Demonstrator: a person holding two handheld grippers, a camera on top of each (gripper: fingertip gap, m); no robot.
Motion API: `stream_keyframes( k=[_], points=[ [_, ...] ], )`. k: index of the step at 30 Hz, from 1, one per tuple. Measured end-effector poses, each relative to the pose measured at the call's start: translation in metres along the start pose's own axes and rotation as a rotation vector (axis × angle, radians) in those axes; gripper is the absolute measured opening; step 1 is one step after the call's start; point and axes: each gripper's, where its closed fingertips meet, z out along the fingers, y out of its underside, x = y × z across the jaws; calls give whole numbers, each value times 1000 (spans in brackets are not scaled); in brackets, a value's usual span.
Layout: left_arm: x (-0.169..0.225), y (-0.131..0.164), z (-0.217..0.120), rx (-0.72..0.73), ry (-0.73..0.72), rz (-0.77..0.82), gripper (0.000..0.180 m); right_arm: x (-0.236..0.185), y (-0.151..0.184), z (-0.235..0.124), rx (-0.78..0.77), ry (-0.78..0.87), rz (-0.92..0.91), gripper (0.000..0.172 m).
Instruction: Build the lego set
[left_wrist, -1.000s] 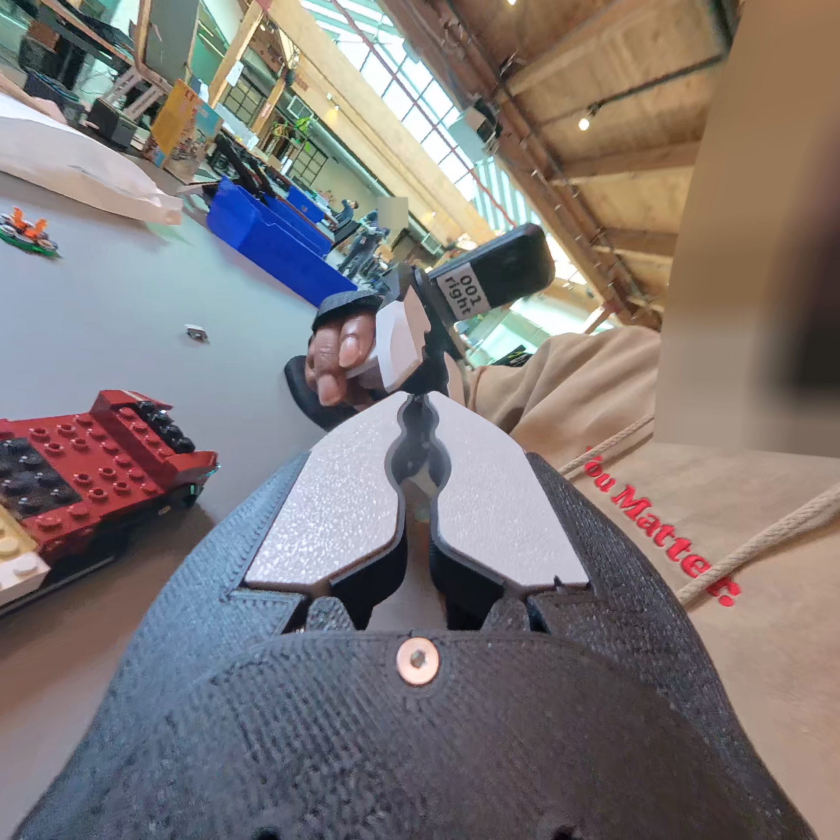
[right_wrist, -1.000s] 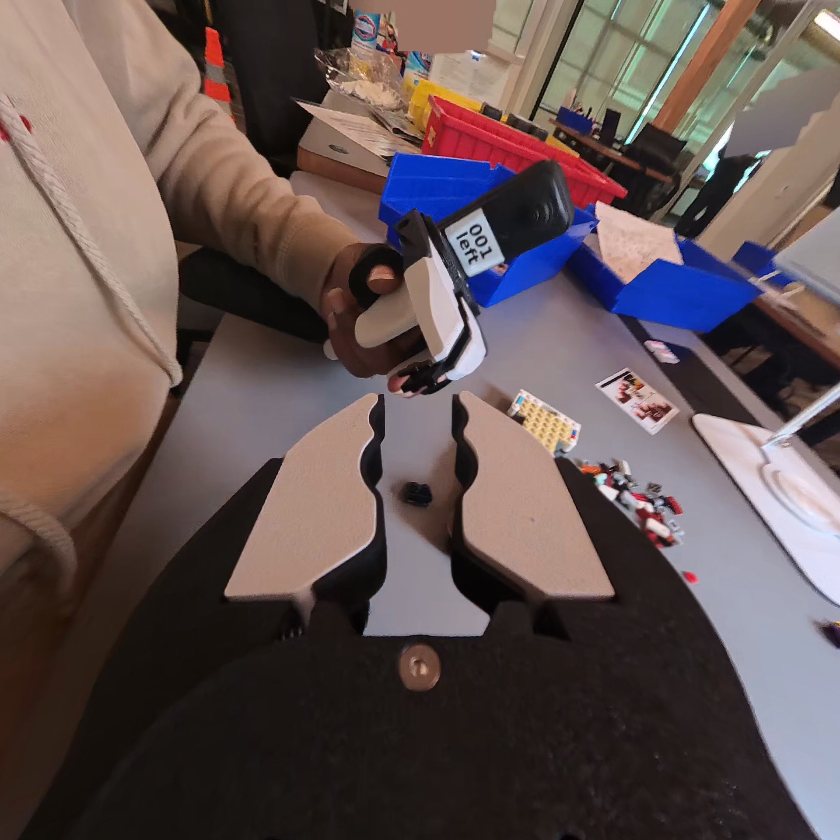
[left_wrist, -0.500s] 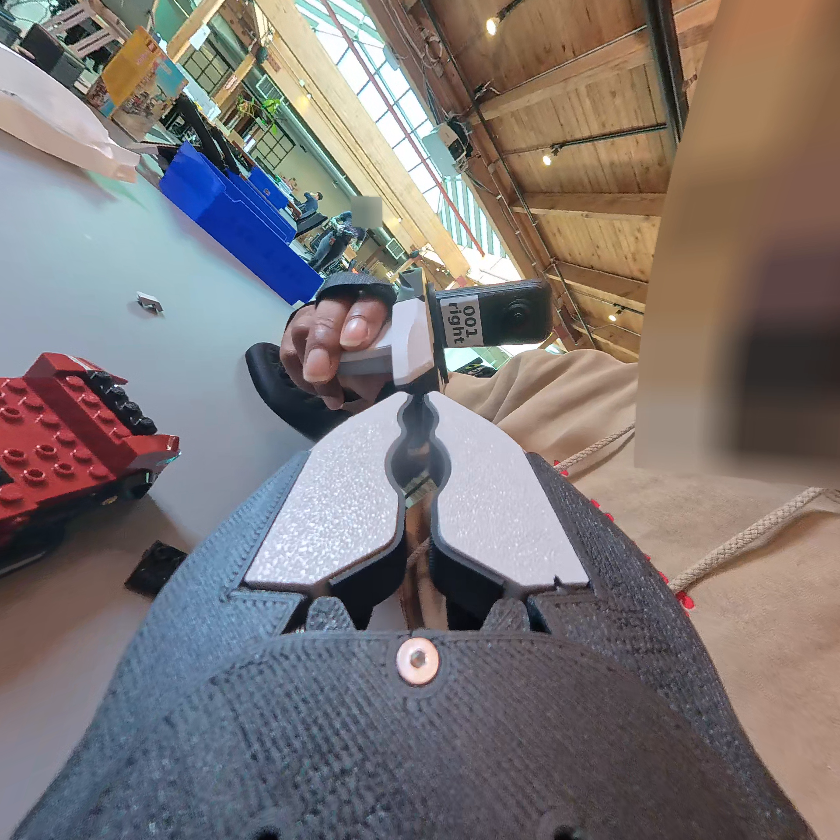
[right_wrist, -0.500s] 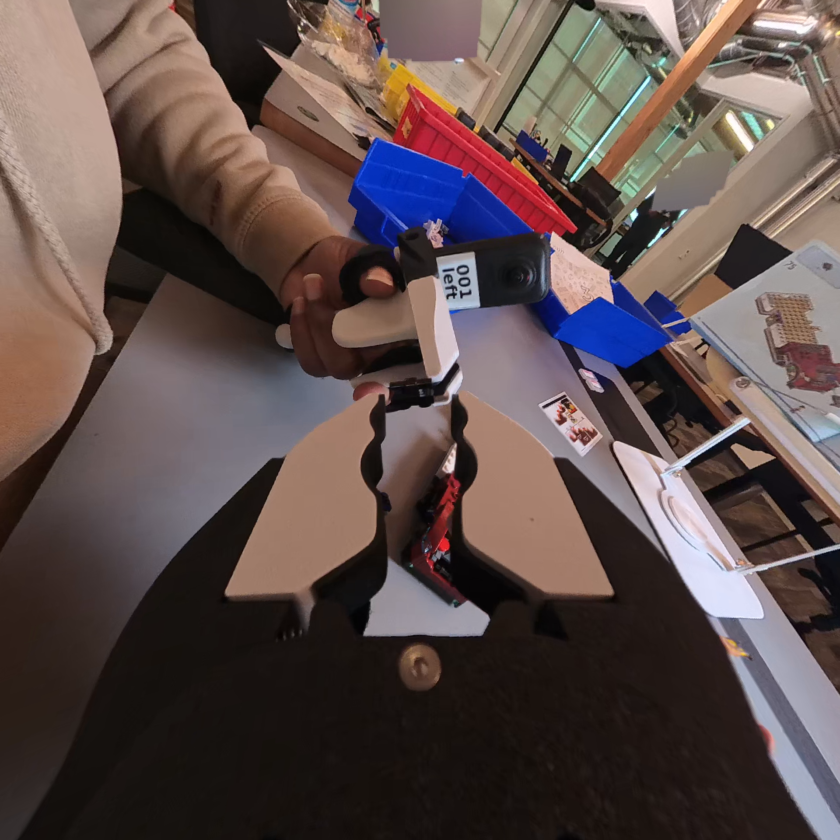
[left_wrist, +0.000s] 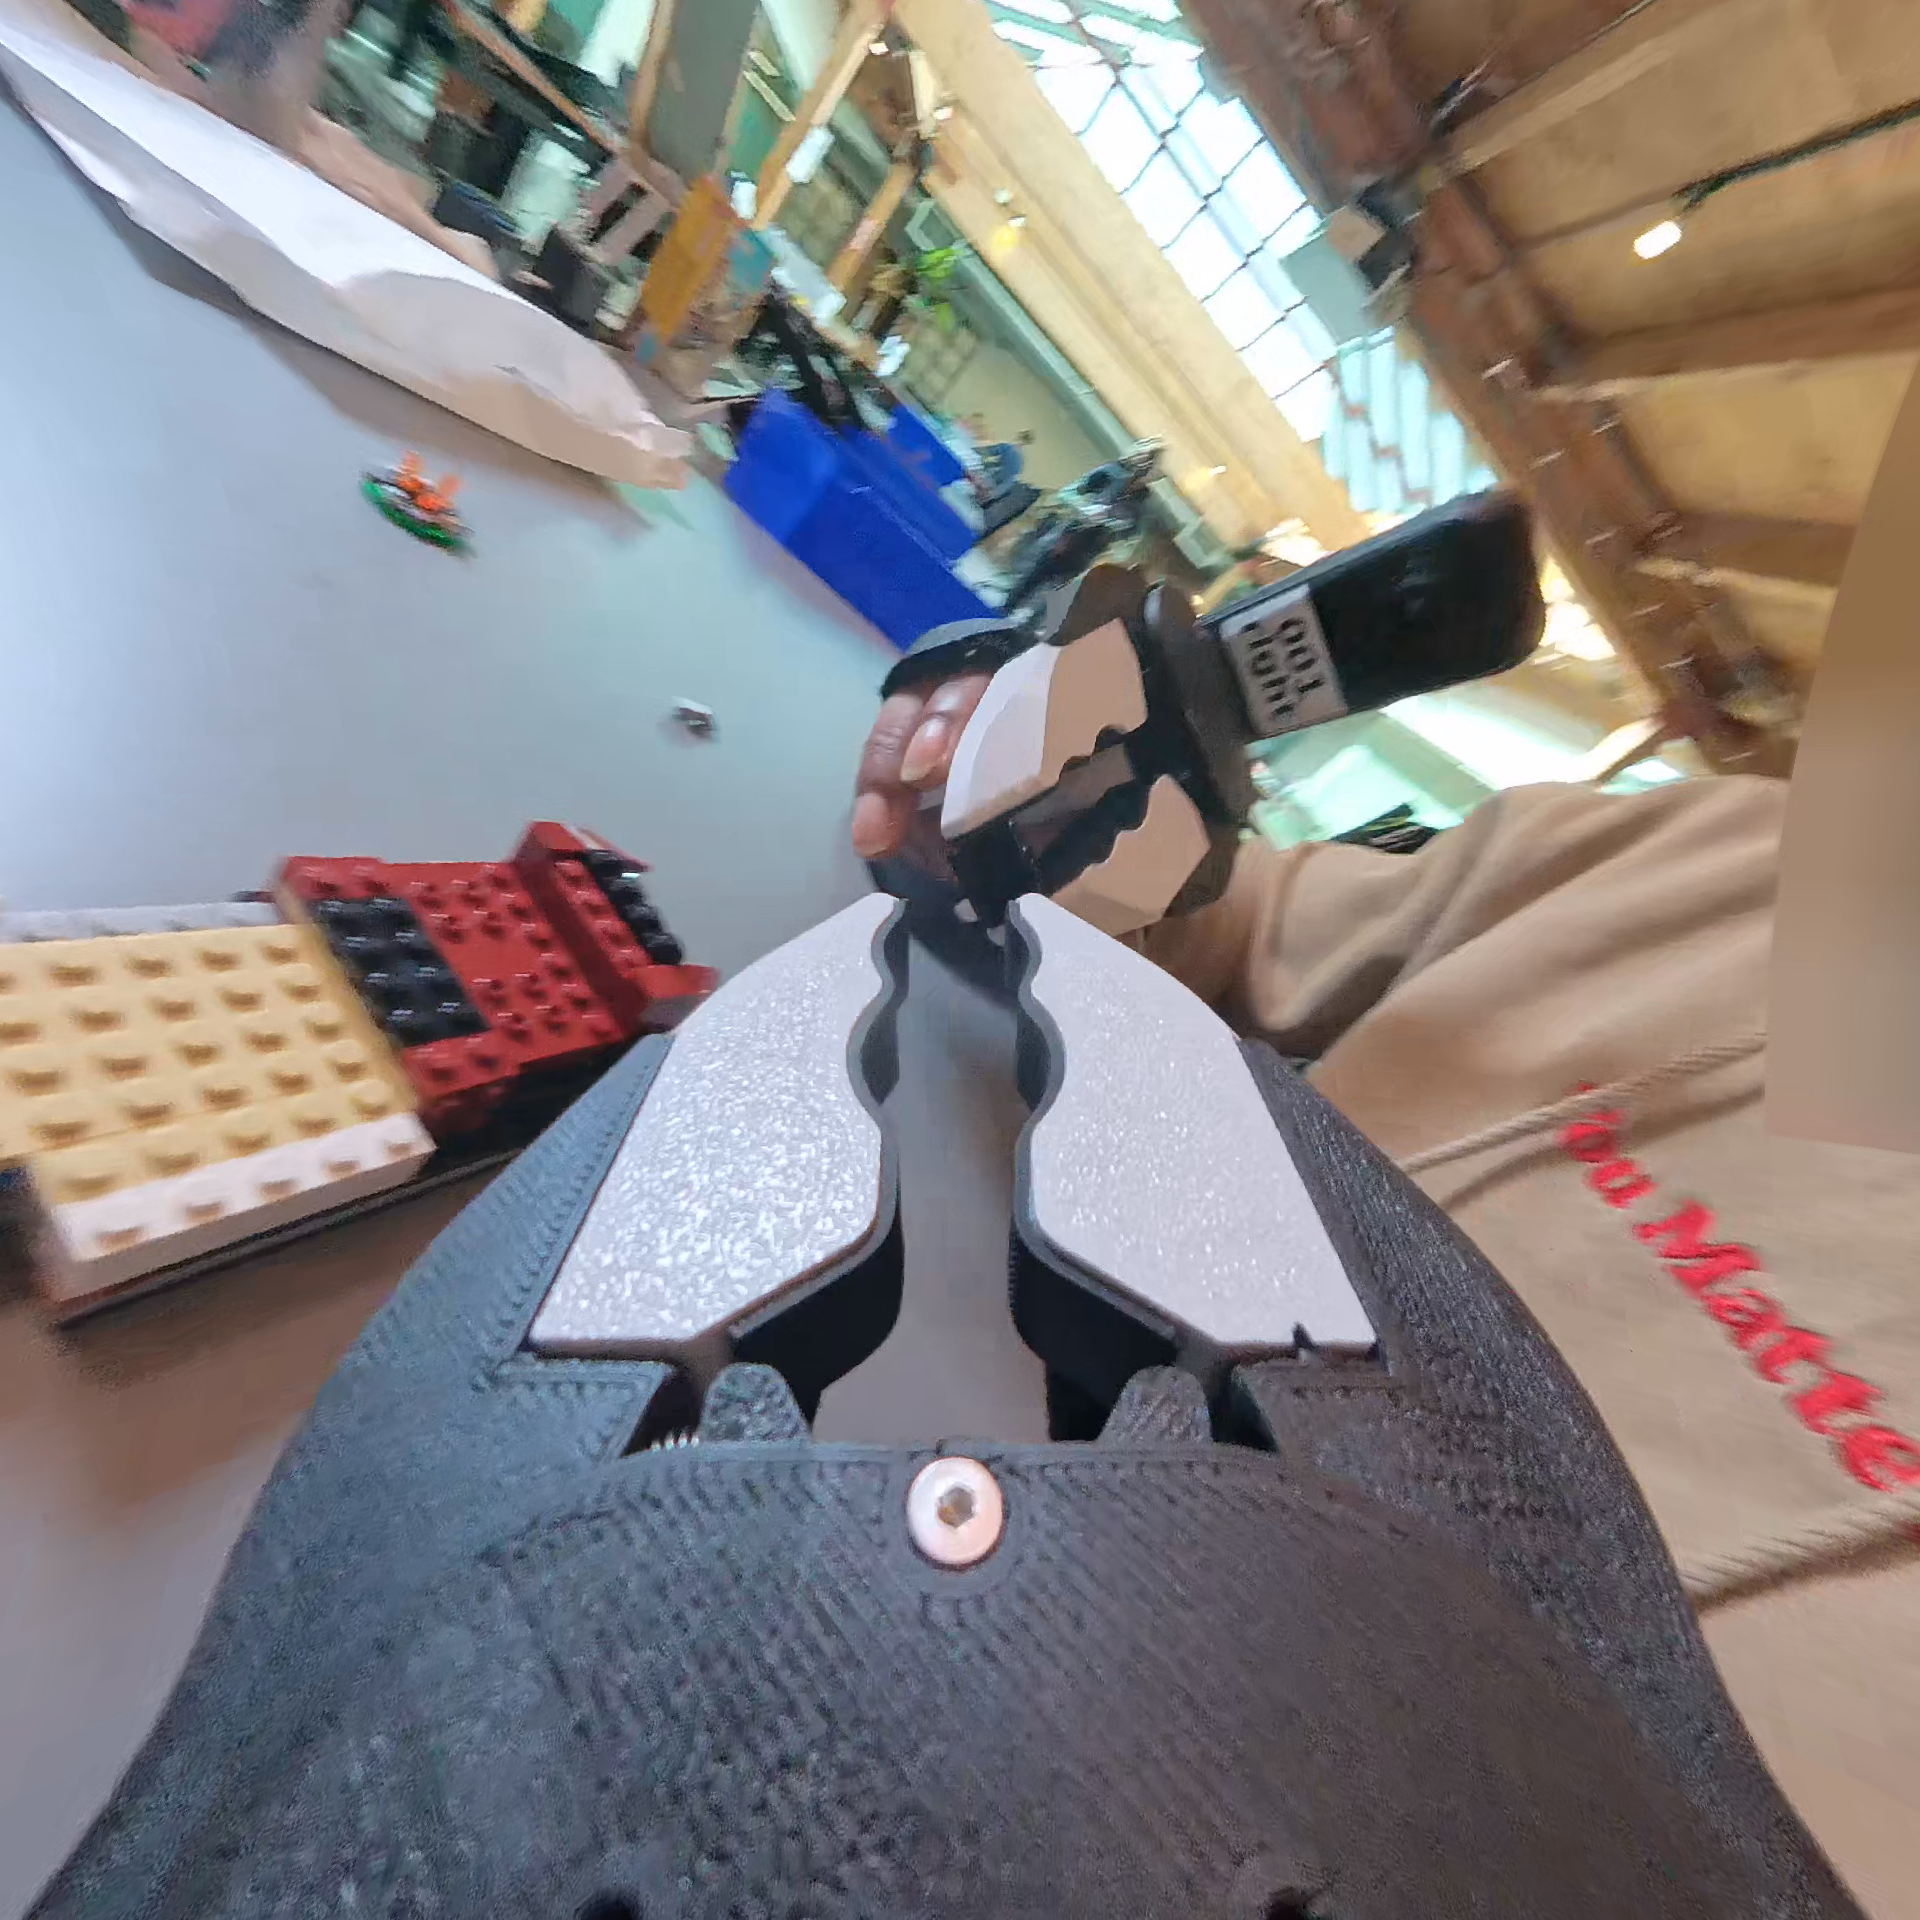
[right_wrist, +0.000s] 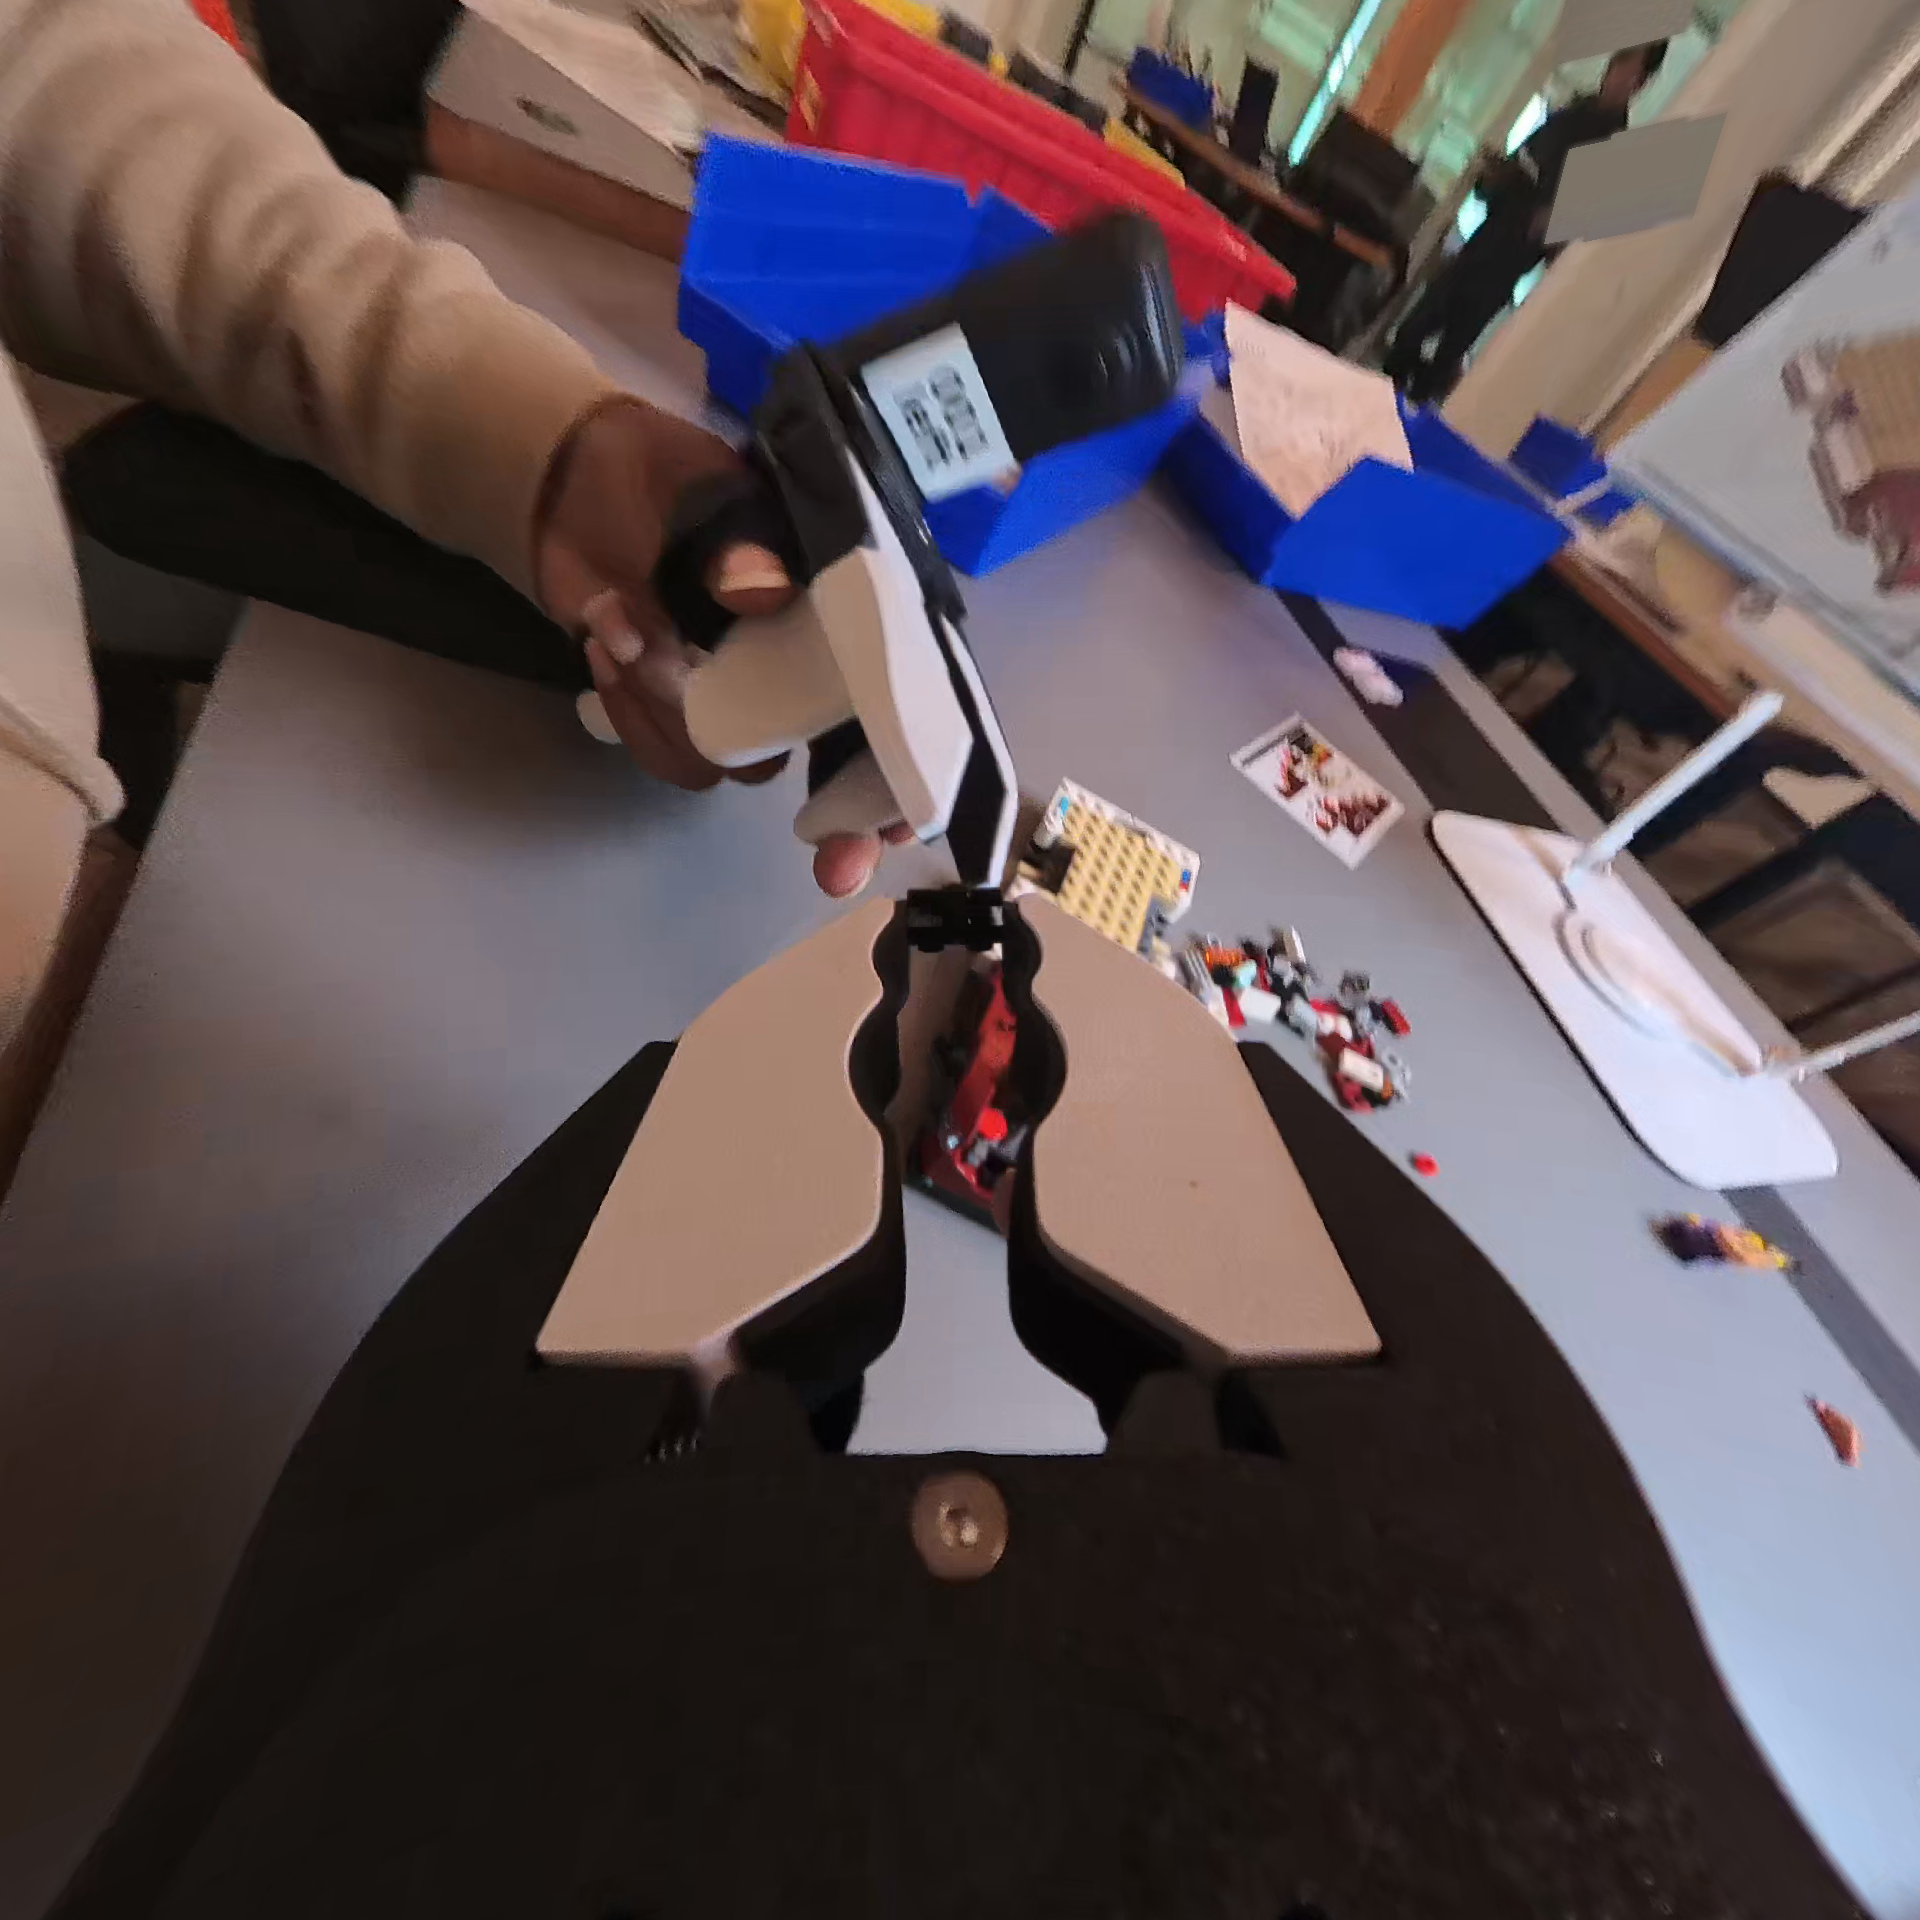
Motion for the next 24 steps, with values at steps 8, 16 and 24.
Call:
stream_keyframes(
  k=[8,16,24],
  points=[
    [-18,2,2,-37,-187,164,25,8,42,13,-250,47,78,17],
    [-27,15,11,-102,-252,180,27,3,40,21,-309,51,33,16],
    [-25,17,9,-84,-159,-53,16,1,31,23,-289,73,-104,17]
  ],
)
